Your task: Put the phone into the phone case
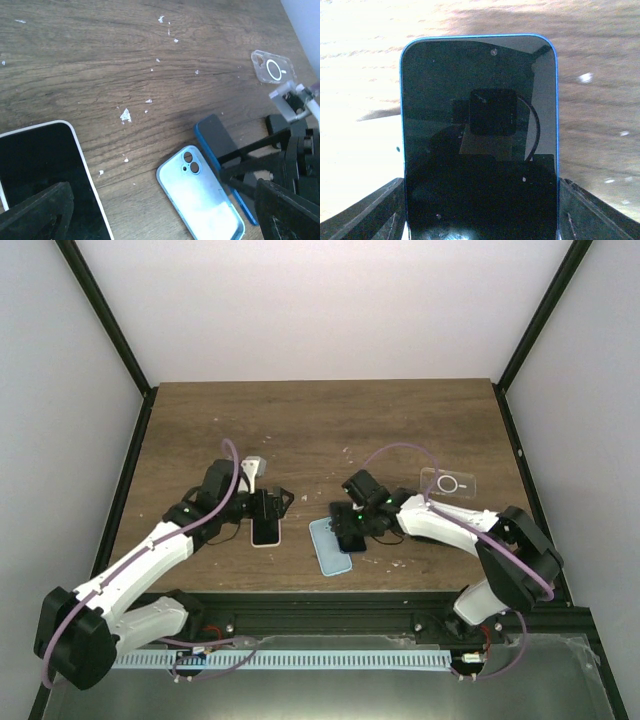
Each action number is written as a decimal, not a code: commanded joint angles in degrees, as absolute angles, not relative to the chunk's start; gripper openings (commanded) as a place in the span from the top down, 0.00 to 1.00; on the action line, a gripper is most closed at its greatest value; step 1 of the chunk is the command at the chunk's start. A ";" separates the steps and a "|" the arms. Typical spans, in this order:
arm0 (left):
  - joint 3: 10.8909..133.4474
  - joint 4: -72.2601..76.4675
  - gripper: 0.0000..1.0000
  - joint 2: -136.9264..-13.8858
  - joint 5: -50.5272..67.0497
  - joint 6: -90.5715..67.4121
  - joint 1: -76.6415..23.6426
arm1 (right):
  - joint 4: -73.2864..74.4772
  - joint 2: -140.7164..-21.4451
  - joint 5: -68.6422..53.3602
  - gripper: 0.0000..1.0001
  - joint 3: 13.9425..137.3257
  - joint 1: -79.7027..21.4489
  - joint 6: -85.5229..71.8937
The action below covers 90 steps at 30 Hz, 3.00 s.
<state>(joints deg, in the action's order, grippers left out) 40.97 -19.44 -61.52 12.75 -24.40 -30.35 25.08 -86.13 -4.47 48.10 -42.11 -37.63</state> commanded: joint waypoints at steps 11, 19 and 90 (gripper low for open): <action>37.22 -20.15 0.12 -57.24 12.02 -34.16 -29.94 | 25.96 -91.04 -1.78 0.32 56.40 -54.28 -44.52; 38.46 -21.06 0.17 -57.63 13.32 -38.28 -29.90 | 25.12 -94.26 -0.53 0.32 56.81 -56.58 -45.26; 48.69 -29.23 0.48 -70.96 24.15 -31.96 -26.14 | 19.91 -90.55 -10.00 0.20 49.00 -54.50 -47.12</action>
